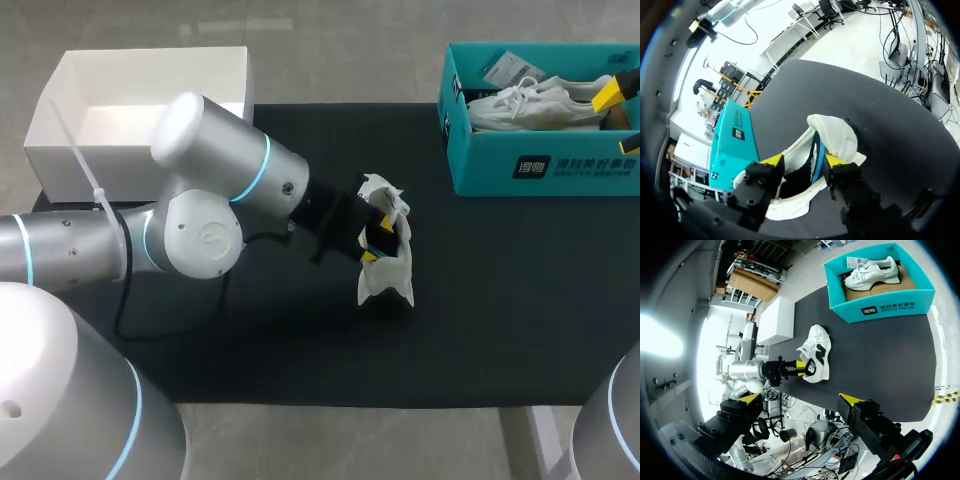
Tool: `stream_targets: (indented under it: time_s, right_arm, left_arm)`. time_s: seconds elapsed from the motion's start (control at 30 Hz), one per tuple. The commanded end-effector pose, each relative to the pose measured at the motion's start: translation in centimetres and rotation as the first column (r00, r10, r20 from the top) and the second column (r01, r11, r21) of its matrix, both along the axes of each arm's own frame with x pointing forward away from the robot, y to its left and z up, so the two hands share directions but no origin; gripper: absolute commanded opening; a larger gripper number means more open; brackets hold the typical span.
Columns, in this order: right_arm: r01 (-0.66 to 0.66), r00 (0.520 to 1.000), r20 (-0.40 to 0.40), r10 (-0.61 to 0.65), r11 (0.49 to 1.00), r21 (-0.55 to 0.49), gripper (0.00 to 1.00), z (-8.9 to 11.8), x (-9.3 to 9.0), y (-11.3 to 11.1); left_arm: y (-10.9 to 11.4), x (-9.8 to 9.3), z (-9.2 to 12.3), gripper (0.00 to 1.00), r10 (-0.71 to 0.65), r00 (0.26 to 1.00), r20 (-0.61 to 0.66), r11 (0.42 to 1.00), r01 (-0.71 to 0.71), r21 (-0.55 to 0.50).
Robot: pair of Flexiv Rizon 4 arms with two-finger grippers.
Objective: Take the shoe out of the shoebox, open the shoe tongue, remove and reinsert the insole, then place the shoe into the shoebox
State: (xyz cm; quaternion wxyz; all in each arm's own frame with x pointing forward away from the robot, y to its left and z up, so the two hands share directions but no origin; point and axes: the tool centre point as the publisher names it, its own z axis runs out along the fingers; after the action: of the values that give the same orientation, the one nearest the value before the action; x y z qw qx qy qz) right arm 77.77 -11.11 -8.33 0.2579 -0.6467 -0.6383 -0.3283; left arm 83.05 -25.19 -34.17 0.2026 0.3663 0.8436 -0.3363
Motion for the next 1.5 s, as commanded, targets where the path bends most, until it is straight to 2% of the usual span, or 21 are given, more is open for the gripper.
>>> stream_targets:
  time_s: [0.03,0.07,0.1,0.13,0.53,0.67,0.7,0.73,0.77,0.8,1.03,1.07,1.1,1.13,1.17,1.2,1.23,1.33,1.5]
  right_arm:
    - [-0.001,1.0,-0.002,0.001,1.0,-0.002,1.0,0.0,0.1,0.0]
    - [-0.001,1.0,-0.002,0.001,1.0,-0.002,1.0,0.0,0.1,0.0]
    - [-0.001,1.0,-0.002,0.001,1.0,-0.002,1.0,0.0,0.1,0.0]
    - [-0.001,1.0,-0.002,0.001,1.0,-0.002,1.0,0.0,0.1,0.0]
    - [-0.001,1.0,-0.002,0.001,1.0,-0.002,1.0,0.0,0.1,0.0]
    - [-0.001,1.0,-0.002,0.001,1.0,-0.002,1.0,0.0,0.1,0.0]
    - [-0.001,1.0,-0.002,0.001,1.0,-0.002,1.0,0.0,0.1,0.0]
    - [-0.001,1.0,-0.002,0.001,1.0,-0.002,1.0,0.0,0.1,0.0]
    - [-0.001,1.0,-0.002,0.001,1.0,-0.002,1.0,0.0,0.1,0.0]
    - [-0.001,1.0,-0.002,0.001,1.0,-0.002,1.0,0.0,0.1,0.0]
    - [-0.001,1.0,-0.002,0.001,1.0,-0.002,1.0,0.0,0.1,0.0]
    - [-0.001,1.0,-0.002,0.001,1.0,-0.002,1.0,0.0,0.1,0.0]
    - [-0.001,1.0,-0.002,0.001,1.0,-0.002,1.0,0.0,0.1,0.0]
    - [-0.001,1.0,-0.002,0.001,1.0,-0.002,1.0,0.0,0.1,0.0]
    - [-0.001,1.0,-0.002,0.001,1.0,-0.002,1.0,0.0,0.1,0.0]
    - [-0.001,1.0,-0.002,0.001,1.0,-0.002,1.0,0.0,0.1,0.0]
    - [-0.001,1.0,-0.002,0.001,1.0,-0.002,1.0,0.0,0.1,0.0]
    - [-0.001,1.0,-0.002,0.001,1.0,-0.002,1.0,0.0,0.1,0.0]
    - [-0.001,1.0,-0.002,0.001,1.0,-0.002,1.0,0.0,0.1,0.0]
  left_arm:
    - [0.1,-0.2,0.0,0.25,0.001,1.0,0.001,1.0,-0.001,0.015]
    - [0.1,-0.2,-0.1,0.2,0.0,1.0,0.001,1.0,0.0,0.018]
    - [0.1,-0.2,-0.1,0.05,-0.002,1.0,0.001,1.0,0.002,0.02]
    - [0.0,-0.2,-0.2,0.0,-0.004,1.0,-0.002,1.0,0.004,0.021]
    - [-1.1,-1.1,-1.5,0.0,-0.058,0.997,-0.042,0.997,0.06,0.056]
    - [-0.9,-1.0,-1.1,0.0,-0.05,0.998,-0.043,0.997,0.053,0.057]
    - [-0.7,-1.0,-0.8,0.22,-0.047,0.998,-0.045,0.997,0.049,0.054]
    - [-0.6,-0.9,-0.4,0.48,-0.044,0.998,-0.043,0.998,0.046,0.053]
    - [-0.4,-0.9,-0.1,0.87,-0.044,0.998,-0.04,0.998,0.046,0.054]
    - [-0.2,-0.8,0.2,1.0,-0.044,0.998,-0.037,0.997,0.046,0.059]
    - [0.4,-0.4,2.3,1.0,-0.056,0.998,0.001,0.995,0.056,0.085]
    - [0.4,-0.3,2.6,0.96,-0.061,0.998,0.007,0.994,0.06,0.088]
    - [0.4,-0.1,2.8,0.81,-0.064,0.998,0.017,0.994,0.062,0.092]
    - [0.4,0.0,3.0,0.73,-0.07,0.997,0.026,0.993,0.067,0.1]
    - [0.4,0.2,3.2,0.46,-0.08,0.996,0.034,0.991,0.076,0.111]
    - [0.3,0.2,3.3,0.26,-0.095,0.995,0.039,0.988,0.089,0.125]
    - [0.3,0.3,3.4,0.0,-0.114,0.992,0.046,0.983,0.106,0.147]
    - [0.3,0.6,3.6,0.0,-0.193,0.98,0.058,0.957,0.174,0.233]
    - [0.6,1.0,3.6,0.0,-0.356,0.931,0.083,0.863,0.294,0.411]
